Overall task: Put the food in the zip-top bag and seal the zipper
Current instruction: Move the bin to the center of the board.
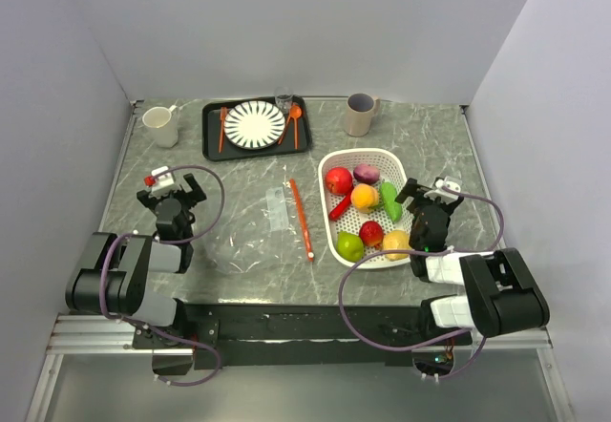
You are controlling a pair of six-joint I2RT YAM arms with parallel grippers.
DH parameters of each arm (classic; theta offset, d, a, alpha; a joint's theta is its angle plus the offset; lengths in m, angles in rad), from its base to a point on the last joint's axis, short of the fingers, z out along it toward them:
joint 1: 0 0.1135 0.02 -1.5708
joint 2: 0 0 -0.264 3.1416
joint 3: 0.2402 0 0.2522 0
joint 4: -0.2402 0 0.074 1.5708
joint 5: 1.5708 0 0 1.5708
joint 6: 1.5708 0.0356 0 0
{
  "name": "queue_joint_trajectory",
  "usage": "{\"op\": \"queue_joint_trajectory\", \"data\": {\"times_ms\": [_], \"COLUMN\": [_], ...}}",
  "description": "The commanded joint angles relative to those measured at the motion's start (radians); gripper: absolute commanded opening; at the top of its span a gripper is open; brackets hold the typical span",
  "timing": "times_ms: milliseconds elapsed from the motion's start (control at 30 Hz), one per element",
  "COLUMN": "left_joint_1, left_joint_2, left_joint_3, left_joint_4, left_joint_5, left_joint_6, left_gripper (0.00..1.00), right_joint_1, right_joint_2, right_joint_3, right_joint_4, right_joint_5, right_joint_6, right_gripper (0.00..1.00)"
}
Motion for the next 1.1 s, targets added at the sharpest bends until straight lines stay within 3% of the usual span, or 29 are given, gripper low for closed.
{"op": "queue_joint_trajectory", "data": {"times_ms": [0,33,67,100,133,167,200,233,300,333,367,467,567,600,667,767,933,1033,1067], "left_joint_1": [0.019,0.019,0.011,-0.001,0.000,0.000,0.000,0.000,0.000,0.000,0.000,0.000,0.000,0.000,0.000,-0.017,-0.073,-0.220,-0.322], "left_joint_2": [-0.024,-0.032,-0.091,-0.137,-0.177,-0.215,-0.216,-0.213,-0.179,-0.174,-0.183,-0.246,-0.277,-0.274,-0.234,-0.190,-0.191,-0.185,-0.177], "left_joint_3": [0.013,-0.005,0.008,0.043,0.164,0.235,0.302,0.439,0.549,0.597,0.606,0.600,0.599,0.611,0.649,0.686,0.674,0.677,0.680], "left_joint_4": [0.035,0.061,-0.030,-0.199,-0.370,-0.514,-0.789,-0.904,-1.128,-1.146,-1.149,-1.140,-1.161,-1.173,-1.310,-1.364,-1.407,-1.446,-1.456], "left_joint_5": [0.019,0.022,-0.019,-0.056,-0.129,-0.159,-0.159,-0.106,-0.027,0.029,0.174,0.325,0.396,0.410,0.415,0.525,0.541,0.432,0.421], "left_joint_6": [-0.019,-0.011,-0.004,-0.057,-0.112,-0.176,-0.251,-0.276,-0.328,-0.329,-0.327,-0.364,-0.422,-0.448,-0.490,-0.487,-0.450,-0.454,-0.476], "left_gripper": [0.99,0.99,0.99,0.99,0.99,0.99,0.99,0.99,0.99,0.99,0.99,0.99,0.99,0.99,0.99,0.99,0.99,0.99,0.99], "right_joint_1": [0.050,0.055,0.054,0.055,0.055,0.054,0.055,0.057,0.059,0.056,0.055,0.054,0.045,0.040,0.039,0.037,0.037,0.039,0.039], "right_joint_2": [-0.112,-0.158,-0.166,-0.161,-0.132,-0.109,-0.088,-0.056,-0.042,-0.046,-0.054,-0.126,-0.202,-0.236,-0.253,-0.236,-0.233,-0.262,-0.270], "right_joint_3": [0.077,0.186,0.251,0.316,0.445,0.501,0.546,0.613,0.658,0.674,0.687,0.680,0.668,0.658,0.660,0.713,0.737,0.717,0.715], "right_joint_4": [-0.207,-0.349,-0.491,-0.731,-0.838,-0.923,-1.004,-1.037,-1.110,-1.114,-1.137,-1.175,-1.221,-1.232,-1.282,-1.399,-1.431,-1.431,-1.445], "right_joint_5": [0.129,0.207,0.220,0.240,0.216,0.193,0.169,0.082,0.012,-0.037,-0.065,-0.149,-0.177,-0.250,-0.342,-0.385,-0.489,-0.507,-0.519], "right_joint_6": [-0.012,0.073,0.124,0.164,0.207,0.204,0.195,0.165,0.161,0.168,0.178,0.200,0.270,0.289,0.278,0.306,0.266,0.293,0.298], "right_gripper": [1.00,1.00,1.00,1.00,1.00,1.00,1.00,1.00,1.00,1.00,1.00,1.00,1.00,1.00,1.00,1.00,1.00,1.00,1.00]}}
